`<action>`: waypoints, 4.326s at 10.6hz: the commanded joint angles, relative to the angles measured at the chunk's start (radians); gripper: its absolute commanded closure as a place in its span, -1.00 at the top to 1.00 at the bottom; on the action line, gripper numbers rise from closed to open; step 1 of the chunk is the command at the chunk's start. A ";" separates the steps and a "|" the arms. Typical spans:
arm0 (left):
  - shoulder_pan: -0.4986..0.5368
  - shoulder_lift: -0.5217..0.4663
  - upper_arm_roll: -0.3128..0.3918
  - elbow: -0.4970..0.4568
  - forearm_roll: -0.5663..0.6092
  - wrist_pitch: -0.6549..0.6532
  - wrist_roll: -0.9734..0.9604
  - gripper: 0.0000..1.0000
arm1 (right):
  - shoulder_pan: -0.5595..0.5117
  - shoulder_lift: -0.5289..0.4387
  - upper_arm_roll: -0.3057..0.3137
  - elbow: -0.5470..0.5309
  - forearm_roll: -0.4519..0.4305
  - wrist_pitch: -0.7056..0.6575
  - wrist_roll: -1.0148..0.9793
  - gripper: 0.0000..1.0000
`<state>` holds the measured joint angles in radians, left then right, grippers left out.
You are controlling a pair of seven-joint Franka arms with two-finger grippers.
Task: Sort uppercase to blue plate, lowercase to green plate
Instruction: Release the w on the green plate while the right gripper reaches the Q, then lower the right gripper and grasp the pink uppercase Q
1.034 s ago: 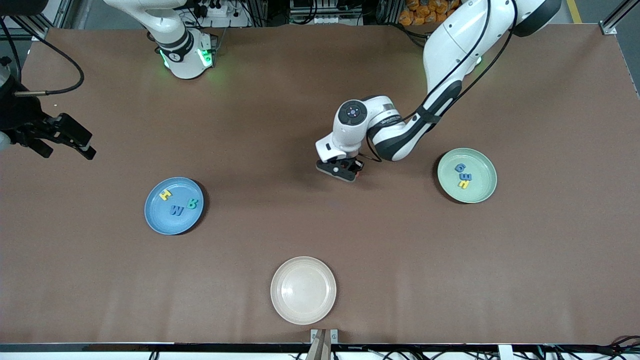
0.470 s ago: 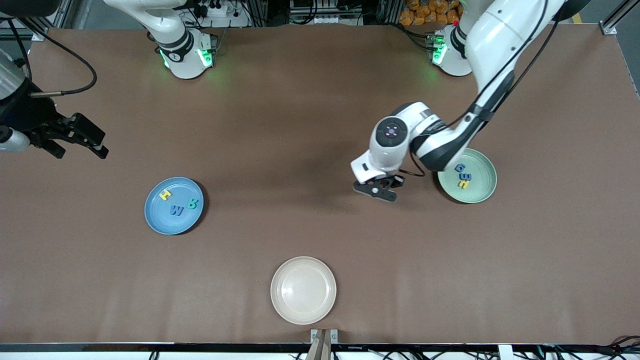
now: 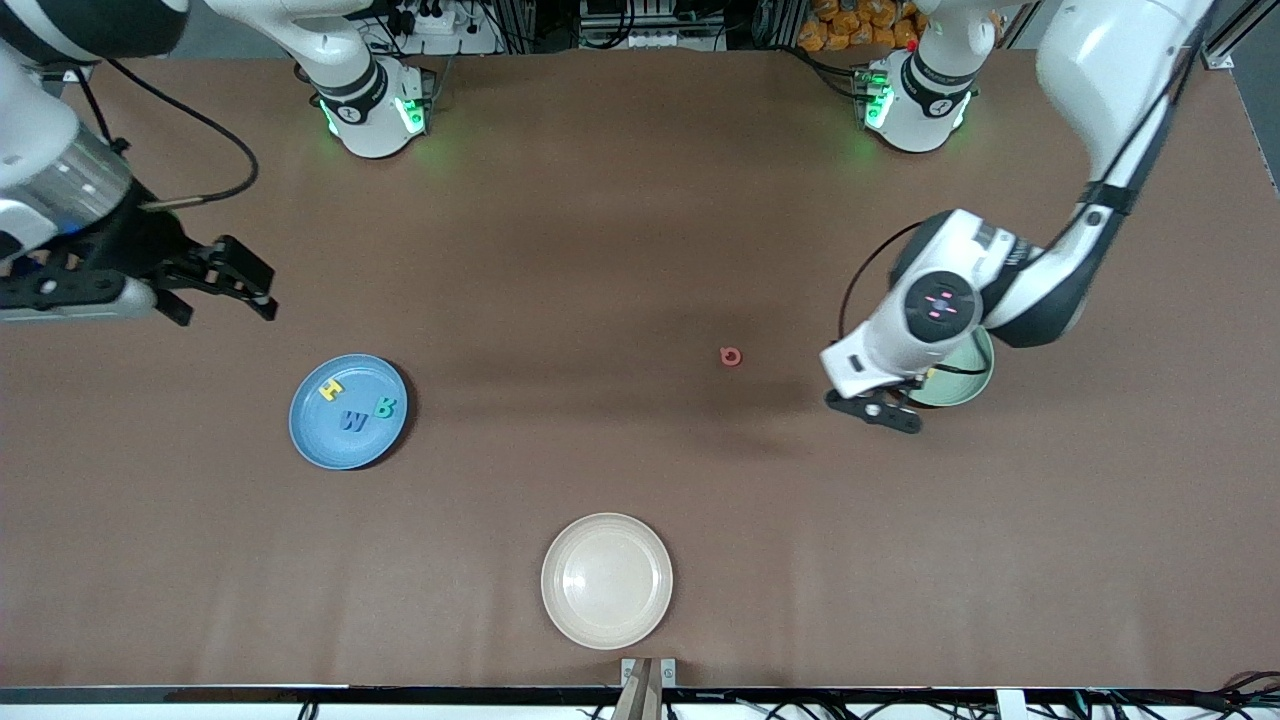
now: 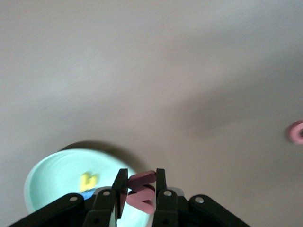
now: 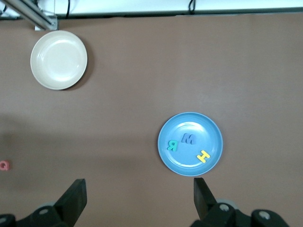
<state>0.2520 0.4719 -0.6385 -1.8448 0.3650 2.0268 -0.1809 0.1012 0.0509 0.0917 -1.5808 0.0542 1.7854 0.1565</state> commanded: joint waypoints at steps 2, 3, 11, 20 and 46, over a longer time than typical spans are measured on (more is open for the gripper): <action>0.130 -0.044 -0.007 -0.063 -0.032 -0.031 0.124 -1.00 | 0.099 0.075 0.000 0.022 -0.005 0.052 0.072 1.00; 0.156 -0.033 -0.003 -0.067 -0.034 -0.030 0.126 -1.00 | 0.147 0.104 0.000 0.022 -0.010 0.093 0.128 1.00; 0.196 0.007 0.046 -0.057 -0.159 0.003 0.118 0.84 | 0.495 0.516 -0.003 0.166 -0.128 0.308 0.302 1.00; -0.029 -0.234 0.267 0.040 -0.225 -0.132 -0.009 1.00 | 0.770 0.914 -0.076 0.502 -0.163 0.480 0.451 0.87; -0.347 -0.409 0.646 0.274 -0.273 -0.387 0.133 1.00 | 0.879 1.052 -0.141 0.548 -0.162 0.600 0.449 -1.00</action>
<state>-0.0900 0.0701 0.0007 -1.5781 0.1215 1.6546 -0.0729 0.9752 1.0996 -0.0426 -1.0520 -0.1005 2.4073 0.5844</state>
